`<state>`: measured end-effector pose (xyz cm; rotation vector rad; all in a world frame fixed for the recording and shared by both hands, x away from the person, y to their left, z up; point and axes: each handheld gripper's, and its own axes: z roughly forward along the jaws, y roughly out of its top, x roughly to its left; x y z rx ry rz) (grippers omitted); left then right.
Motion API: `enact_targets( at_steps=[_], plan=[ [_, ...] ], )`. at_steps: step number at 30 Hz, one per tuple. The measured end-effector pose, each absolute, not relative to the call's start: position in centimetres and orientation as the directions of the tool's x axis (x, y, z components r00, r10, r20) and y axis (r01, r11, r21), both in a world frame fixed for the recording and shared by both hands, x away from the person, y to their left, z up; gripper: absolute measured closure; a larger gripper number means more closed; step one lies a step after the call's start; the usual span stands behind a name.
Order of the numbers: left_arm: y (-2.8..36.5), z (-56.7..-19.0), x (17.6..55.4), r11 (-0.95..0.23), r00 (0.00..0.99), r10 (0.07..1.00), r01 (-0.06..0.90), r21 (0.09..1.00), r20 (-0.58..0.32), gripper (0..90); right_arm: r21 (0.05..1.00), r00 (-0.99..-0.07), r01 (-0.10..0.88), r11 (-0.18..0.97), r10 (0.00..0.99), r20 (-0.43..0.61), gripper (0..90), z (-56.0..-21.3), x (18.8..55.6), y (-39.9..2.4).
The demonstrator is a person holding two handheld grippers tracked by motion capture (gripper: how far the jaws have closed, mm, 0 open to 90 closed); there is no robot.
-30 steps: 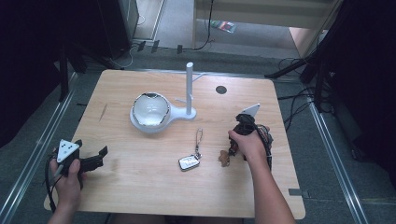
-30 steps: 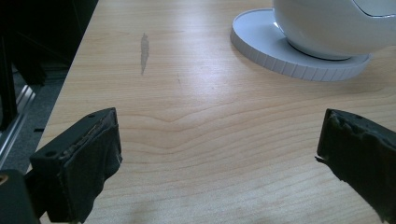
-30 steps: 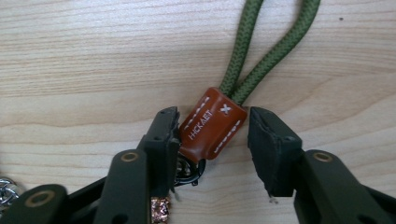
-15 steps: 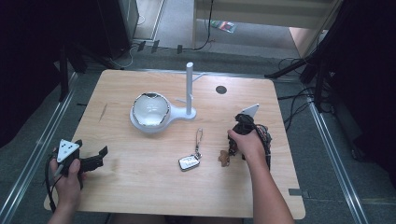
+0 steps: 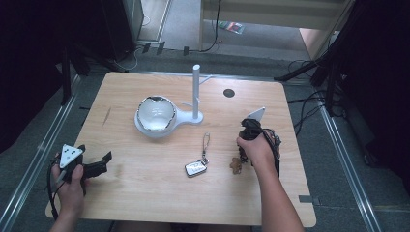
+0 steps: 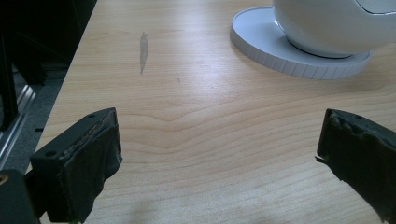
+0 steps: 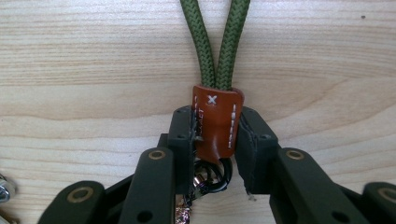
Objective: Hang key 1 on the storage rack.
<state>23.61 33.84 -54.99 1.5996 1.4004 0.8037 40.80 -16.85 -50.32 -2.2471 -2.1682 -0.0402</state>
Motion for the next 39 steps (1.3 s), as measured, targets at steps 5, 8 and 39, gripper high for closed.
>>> enact_targets(
  at_steps=[5,8,39],
  plan=[
    [33.8,-55.0,23.6,-0.021,0.169,0.984,0.442,0.897,-0.06,0.2,0.01,0.011,1.0,-0.011,0.999,0.041,72.1,-50.3,40.7,-16.9],
    [33.8,-55.0,23.6,-0.022,0.17,0.984,0.443,0.896,-0.059,0.1,0.018,0.007,1.0,-0.008,0.999,0.037,72.3,-50.3,40.6,-16.9],
    [33.7,-55.0,23.7,-0.027,0.169,0.984,0.449,0.893,-0.055,0.2,0.478,-0.099,0.877,0.051,0.992,0.076,73.3,-44.0,39.2,-16.8]
  ],
)
